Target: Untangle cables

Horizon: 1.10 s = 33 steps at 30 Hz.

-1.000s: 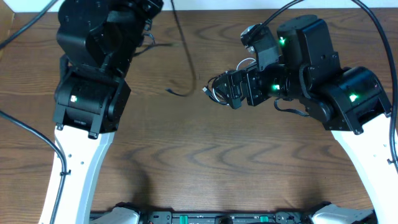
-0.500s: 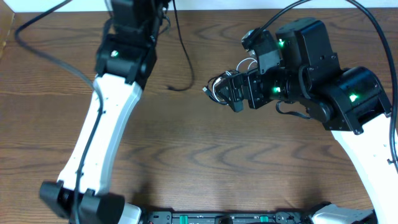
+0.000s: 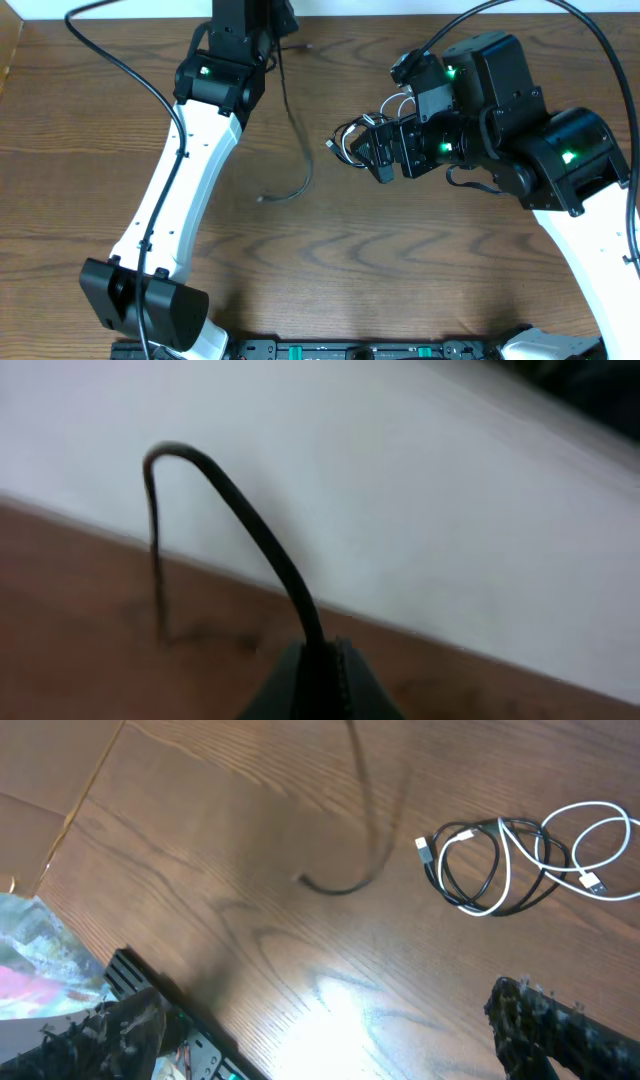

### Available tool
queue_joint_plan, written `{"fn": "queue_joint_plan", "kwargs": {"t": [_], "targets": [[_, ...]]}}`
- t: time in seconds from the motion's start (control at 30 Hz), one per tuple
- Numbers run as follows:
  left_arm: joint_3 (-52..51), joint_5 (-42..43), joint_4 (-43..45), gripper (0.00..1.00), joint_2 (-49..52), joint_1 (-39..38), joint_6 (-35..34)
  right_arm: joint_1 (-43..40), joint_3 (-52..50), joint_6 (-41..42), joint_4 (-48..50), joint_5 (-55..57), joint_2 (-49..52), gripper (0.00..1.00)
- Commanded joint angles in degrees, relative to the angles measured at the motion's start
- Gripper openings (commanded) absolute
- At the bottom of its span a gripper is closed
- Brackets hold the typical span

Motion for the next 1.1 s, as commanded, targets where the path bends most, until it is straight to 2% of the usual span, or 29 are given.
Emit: {"fn": "queue_joint_plan", "kwargs": {"t": [0.0,0.17,0.27,0.53,0.7,0.87,1.07], "targets": [[0.90,6.62,6.27,0.08,-1.51,0.28,6.78,0.24,-0.09,0.17,-0.52,0.42,-0.35,0.99],[0.90,9.84,25.44,0.07,-1.53,0.22,6.75,0.24,-0.11,0.15,-1.11,0.42,-0.35,0.99],[0.90,9.79,31.85,0.08,-1.51,0.37,6.75,0.24,-0.11,0.15,-1.25,0.44,-0.35,0.99],[0.87,9.79,31.15,0.07,3.98,0.94,6.86,0.24,-0.20,0.17,-1.29,0.44,-0.33,0.99],[0.87,9.38,31.10,0.07,9.53,5.14,8.61,0.24,-1.14,0.20,-2.40,0.42,-0.33,0.99],[0.87,8.76,27.91,0.08,12.81,13.20,19.54,0.24,-3.02,1.33,-3.76,0.39,-0.33,0.99],[0.87,-2.56,18.18,0.08,14.16,26.64,28.06,0.24,-7.96,4.02,-3.56,0.42,-0.33,0.99]]}}
